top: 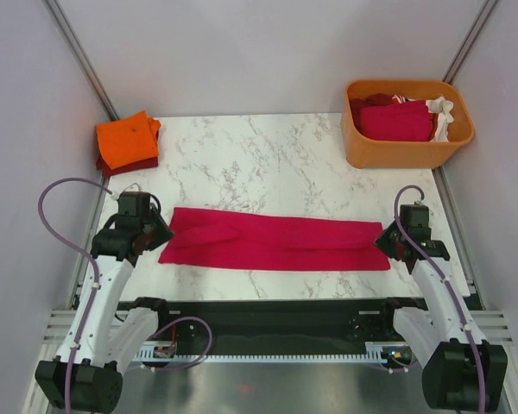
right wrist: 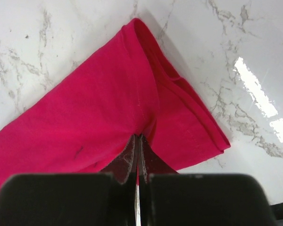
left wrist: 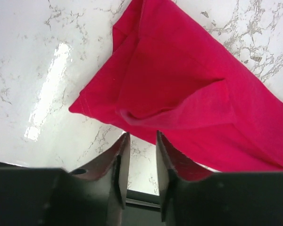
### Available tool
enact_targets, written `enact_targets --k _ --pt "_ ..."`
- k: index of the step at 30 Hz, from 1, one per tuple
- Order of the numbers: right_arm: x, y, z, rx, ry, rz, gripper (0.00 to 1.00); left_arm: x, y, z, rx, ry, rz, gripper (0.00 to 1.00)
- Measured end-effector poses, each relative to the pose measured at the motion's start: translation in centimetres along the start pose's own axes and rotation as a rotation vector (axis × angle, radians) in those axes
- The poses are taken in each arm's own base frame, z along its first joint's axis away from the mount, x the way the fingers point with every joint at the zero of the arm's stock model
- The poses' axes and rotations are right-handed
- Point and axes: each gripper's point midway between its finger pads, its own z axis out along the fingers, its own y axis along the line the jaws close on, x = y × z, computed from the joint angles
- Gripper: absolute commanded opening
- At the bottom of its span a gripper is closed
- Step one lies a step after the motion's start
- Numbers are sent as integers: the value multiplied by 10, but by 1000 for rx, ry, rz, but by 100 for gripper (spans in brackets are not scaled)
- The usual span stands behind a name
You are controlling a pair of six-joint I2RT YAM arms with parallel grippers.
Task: Fold and stack the t-shirts
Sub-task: Fold the tshirt
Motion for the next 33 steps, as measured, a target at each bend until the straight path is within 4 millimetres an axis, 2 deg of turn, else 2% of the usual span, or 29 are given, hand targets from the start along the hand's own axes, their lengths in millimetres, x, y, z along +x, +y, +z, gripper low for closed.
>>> enact_targets --k 2,3,4,5,7,10,14,18,21,25,28,33 --pt "2 2 -5 -19 3 5 3 3 2 -1 -5 14 1 57" --pt "3 3 -9 -29 -1 11 11 5 1 -1 -3 21 2 75" --pt "3 3 -12 -35 -8 17 46 6 2 -2 -3 29 4 92" --pt "3 4 -16 -41 -14 28 63 9 0 -3 4 42 2 96" --pt "4 3 -21 -48 -22 37 91 12 -1 -5 13 57 -9 98" --pt "5 2 -25 -49 -23 38 96 15 -1 -7 20 66 -11 100" --pt "-2 8 -27 -58 -27 26 96 19 -1 1 -3 106 -16 96" --pt "-18 33 -24 -124 -28 -47 95 25 -2 26 -37 163 -33 93" --pt "-21 57 -12 -144 13 -146 94 36 1 45 -63 207 -51 90" --pt "-1 82 14 -148 103 -287 93 50 6 68 -104 258 -69 89" --pt "9 83 27 -126 139 -340 93 63 14 80 -141 303 -74 89" --pt "9 78 47 -73 155 -385 93 83 25 93 -206 386 -75 89"
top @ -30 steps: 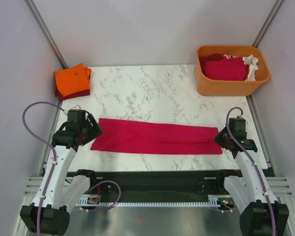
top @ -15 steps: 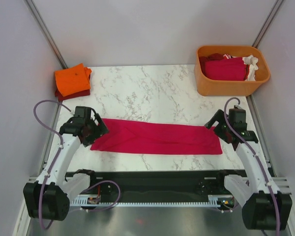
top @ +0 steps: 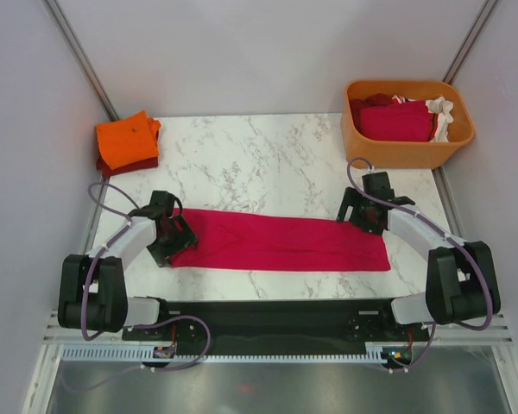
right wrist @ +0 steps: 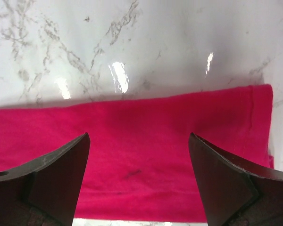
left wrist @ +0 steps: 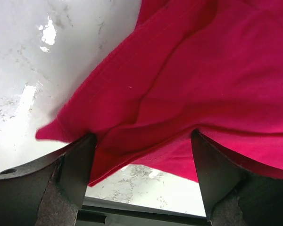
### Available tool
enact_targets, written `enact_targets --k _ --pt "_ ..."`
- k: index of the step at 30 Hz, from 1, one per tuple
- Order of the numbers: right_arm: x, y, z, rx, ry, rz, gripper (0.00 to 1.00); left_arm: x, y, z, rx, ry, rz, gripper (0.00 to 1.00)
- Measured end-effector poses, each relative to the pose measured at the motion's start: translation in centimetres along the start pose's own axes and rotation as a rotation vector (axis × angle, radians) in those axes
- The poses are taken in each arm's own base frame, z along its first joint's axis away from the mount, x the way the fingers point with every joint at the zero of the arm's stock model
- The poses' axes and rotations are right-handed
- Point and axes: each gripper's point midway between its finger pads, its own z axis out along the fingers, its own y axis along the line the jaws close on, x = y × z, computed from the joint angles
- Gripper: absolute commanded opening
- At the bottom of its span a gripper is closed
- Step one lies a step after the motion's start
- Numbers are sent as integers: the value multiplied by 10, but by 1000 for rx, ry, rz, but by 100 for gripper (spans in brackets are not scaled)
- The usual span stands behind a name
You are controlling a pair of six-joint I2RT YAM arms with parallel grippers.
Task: Fold and stack the t-shirts
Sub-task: Fold the tshirt
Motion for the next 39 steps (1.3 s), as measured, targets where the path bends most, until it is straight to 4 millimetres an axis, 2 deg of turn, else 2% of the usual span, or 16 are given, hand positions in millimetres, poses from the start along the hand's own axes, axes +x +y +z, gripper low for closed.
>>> enact_targets --k 1,3,4,6,7,9,15,18,23,27,29,32,36,39 --pt "1 -1 5 7 9 -5 93 2 2 4 -14 17 -1 81" --pt "5 -4 15 22 34 -13 93 -3 2 7 -31 -3 -15 75" --pt "7 -5 18 28 46 -18 93 -7 2 8 -36 -24 -25 61" --pt "10 -7 22 34 58 -24 93 -16 1 11 -41 -59 -40 46" --pt "11 -7 22 33 59 -27 93 -20 -2 12 -37 -72 -45 25" --pt "10 -6 23 28 52 -29 93 -30 -11 16 -15 -98 -55 3" --pt "12 -2 26 -9 31 -36 95 -59 -30 22 -15 -139 -58 2" --pt "10 2 30 -36 8 -37 94 -83 -48 28 -22 -146 -49 2" --pt "6 21 37 -103 -51 -55 94 -144 -106 46 37 -172 -7 2" --pt "16 45 34 -171 -74 -76 95 -179 -151 58 119 -188 29 2" --pt "31 65 30 -223 -64 -90 95 -195 -178 63 171 -179 54 3" --pt "66 99 18 -313 -12 -111 95 -220 -221 71 265 -180 93 4" --pt "122 142 -4 -428 89 -121 96 -253 -278 80 395 -193 139 4" --pt "166 171 -22 -486 183 -143 97 -265 -308 87 485 -196 164 7"
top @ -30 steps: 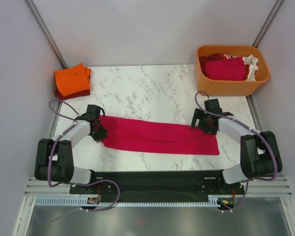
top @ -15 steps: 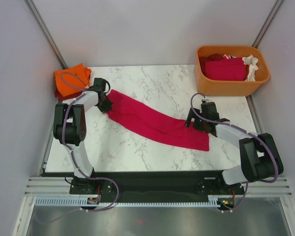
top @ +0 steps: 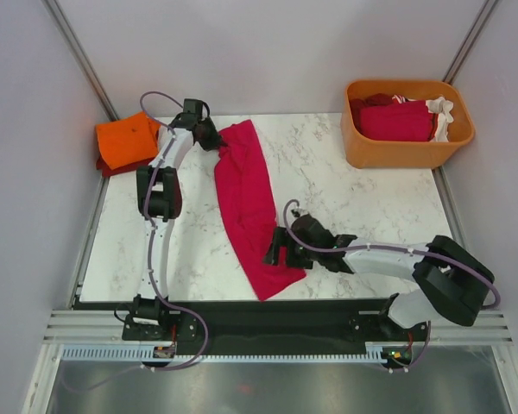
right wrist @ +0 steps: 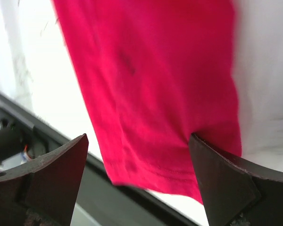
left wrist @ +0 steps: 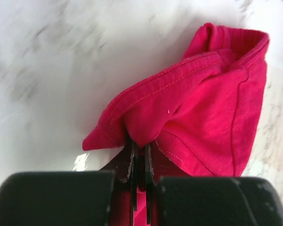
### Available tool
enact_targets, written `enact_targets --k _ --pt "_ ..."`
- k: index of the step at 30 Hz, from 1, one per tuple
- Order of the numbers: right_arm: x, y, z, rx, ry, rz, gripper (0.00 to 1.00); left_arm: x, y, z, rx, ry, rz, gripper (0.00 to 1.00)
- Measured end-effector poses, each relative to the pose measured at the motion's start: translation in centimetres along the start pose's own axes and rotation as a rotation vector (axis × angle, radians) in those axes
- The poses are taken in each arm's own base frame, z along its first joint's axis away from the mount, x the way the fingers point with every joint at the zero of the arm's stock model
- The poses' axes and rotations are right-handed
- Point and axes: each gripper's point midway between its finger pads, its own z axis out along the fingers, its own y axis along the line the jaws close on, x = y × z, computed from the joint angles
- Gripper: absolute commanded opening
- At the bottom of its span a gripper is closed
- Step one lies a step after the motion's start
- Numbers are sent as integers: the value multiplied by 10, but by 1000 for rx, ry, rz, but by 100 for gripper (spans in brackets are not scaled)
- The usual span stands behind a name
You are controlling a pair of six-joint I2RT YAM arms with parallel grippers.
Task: Fold and stack the t-shirts
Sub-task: Fold the tshirt
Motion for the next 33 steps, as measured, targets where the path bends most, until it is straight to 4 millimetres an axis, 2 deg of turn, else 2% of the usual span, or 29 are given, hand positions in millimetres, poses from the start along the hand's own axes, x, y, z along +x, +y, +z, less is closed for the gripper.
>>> enact_targets --k 3,5,6,7,9,11,13,16,18,21,25,28,30,31,33 --pt "31 33 9 -32 86 -21 98 -5 -18 16 88 -1 22 12" --pt "48 51 13 -44 130 -31 98 -5 -27 20 136 1 42 22" --pt "57 58 14 -50 150 -39 98 -3 -30 21 156 9 54 30" --pt "64 64 13 -53 168 -48 98 -2 -34 22 174 8 69 62" --pt "78 77 12 -53 201 -83 98 -3 -48 21 237 5 106 100" --pt "84 91 11 -42 220 -130 98 -12 -68 13 296 -36 152 100" --pt "83 111 7 -53 216 -185 98 -18 -79 5 315 -62 183 100" --pt "64 132 -2 -58 156 -258 98 -31 -93 -12 319 -117 241 100" --pt "49 137 -7 -36 110 -296 98 -45 -102 -35 308 -169 283 100" --pt "18 141 -26 20 27 -365 98 -76 -117 -91 275 -288 340 100" --pt "-23 147 -60 46 -101 -404 98 -123 -149 -203 252 -517 418 100" --pt "-52 136 -89 77 -188 -398 98 -143 -168 -287 257 -661 444 100" --pt "-69 125 -103 97 -241 -379 98 -137 -173 -329 268 -695 445 93" --pt "-74 119 -108 109 -258 -371 98 -126 -168 -340 264 -681 437 93" --pt "-80 100 -115 143 -283 -354 98 -83 -147 -355 234 -604 413 91"
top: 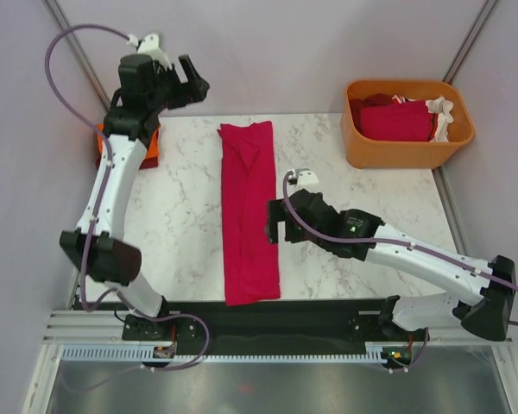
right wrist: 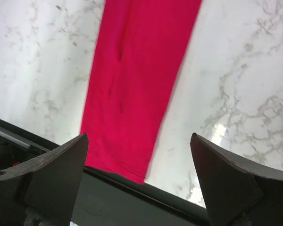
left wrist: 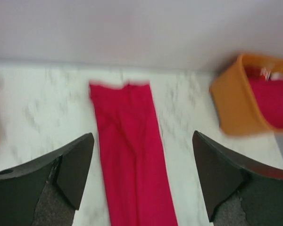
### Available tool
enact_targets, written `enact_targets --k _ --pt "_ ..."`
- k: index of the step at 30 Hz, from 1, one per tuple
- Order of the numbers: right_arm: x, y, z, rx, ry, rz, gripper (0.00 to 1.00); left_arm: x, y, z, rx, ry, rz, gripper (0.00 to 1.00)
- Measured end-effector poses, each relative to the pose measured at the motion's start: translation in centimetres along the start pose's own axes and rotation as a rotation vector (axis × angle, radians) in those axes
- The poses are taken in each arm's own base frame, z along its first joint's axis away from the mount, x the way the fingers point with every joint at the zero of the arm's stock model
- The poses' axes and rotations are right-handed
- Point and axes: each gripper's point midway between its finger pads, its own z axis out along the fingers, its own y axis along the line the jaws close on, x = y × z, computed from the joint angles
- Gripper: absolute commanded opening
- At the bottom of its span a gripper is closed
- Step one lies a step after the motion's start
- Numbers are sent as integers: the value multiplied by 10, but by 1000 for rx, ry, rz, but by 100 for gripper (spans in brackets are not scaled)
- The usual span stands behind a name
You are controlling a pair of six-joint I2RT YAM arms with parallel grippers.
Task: Fold and stack the t-shirts
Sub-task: Fold the tshirt
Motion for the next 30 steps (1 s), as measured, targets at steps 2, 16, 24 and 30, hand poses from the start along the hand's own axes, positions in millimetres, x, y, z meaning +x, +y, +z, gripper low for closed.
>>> enact_targets --k 2,16,24,30 --pt "11 -15 0 26 14 0 98 53 2 -38 -24 101 -37 91" --pt "166 -60 25 -60 300 113 80 381 13 -252 -101 839 -239 86" --pt "178 -26 45 -184 345 169 79 446 15 -286 -92 1034 -163 80" --pt "188 -20 55 -202 376 169 75 471 17 -273 -225 996 -317 75"
